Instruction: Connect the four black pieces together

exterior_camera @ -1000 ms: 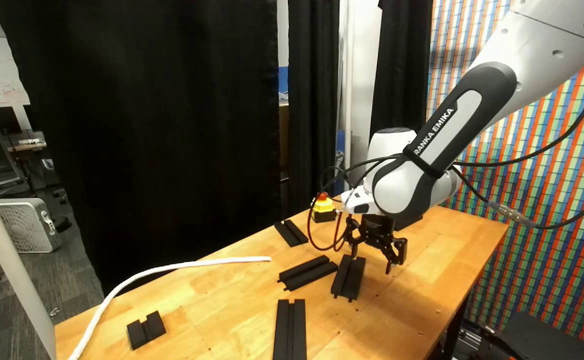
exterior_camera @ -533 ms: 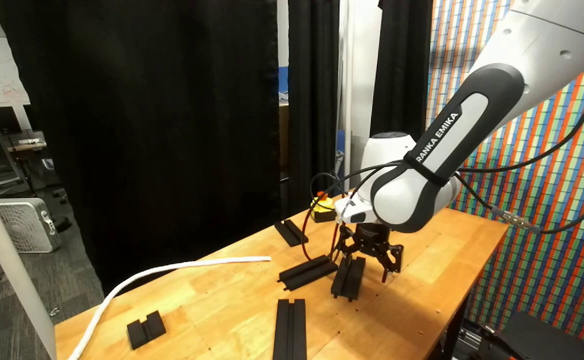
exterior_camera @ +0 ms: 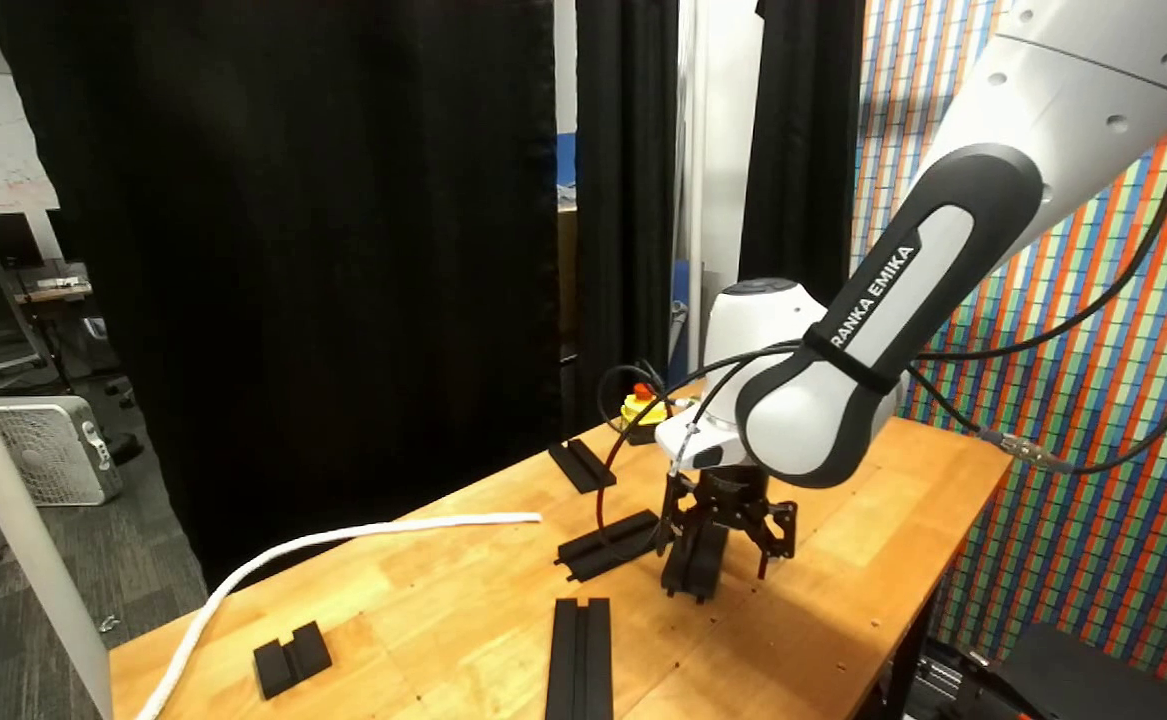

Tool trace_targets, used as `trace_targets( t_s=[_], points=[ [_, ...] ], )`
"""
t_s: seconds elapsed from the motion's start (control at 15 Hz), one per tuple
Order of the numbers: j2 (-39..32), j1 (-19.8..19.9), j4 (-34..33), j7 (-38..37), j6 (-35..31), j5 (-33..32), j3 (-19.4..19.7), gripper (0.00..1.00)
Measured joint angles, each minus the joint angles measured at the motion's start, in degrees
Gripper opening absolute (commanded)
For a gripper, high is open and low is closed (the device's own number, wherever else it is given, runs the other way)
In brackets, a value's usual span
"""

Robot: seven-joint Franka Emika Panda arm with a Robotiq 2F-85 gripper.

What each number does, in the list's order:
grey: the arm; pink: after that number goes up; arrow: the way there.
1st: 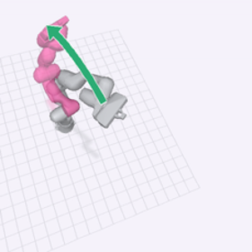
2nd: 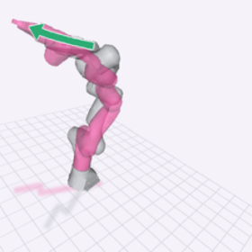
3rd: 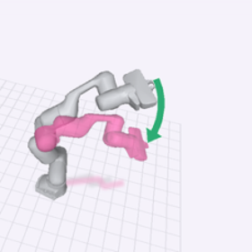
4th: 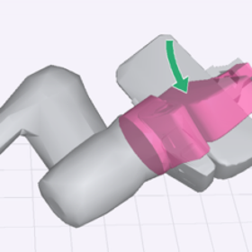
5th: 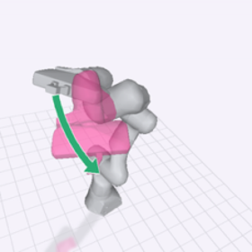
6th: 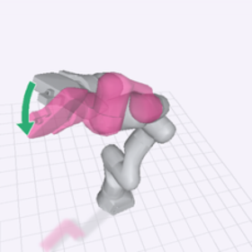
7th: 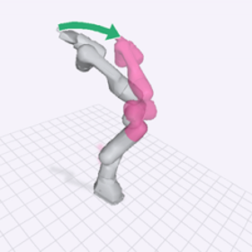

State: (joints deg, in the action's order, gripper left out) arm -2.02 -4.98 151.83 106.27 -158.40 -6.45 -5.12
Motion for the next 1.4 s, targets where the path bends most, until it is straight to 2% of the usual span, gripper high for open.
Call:
trace_targets(
  t_s=[0.33, 1.4],
  points=[
    [-3.0, 0.0, -1.8, -0.1, -0.9, -4.6, 0.0, 1.00],
    [-9.3, 1.4, -8.3, -0.1, -0.8, -6.4, 0.2, 1.00]
  ],
)
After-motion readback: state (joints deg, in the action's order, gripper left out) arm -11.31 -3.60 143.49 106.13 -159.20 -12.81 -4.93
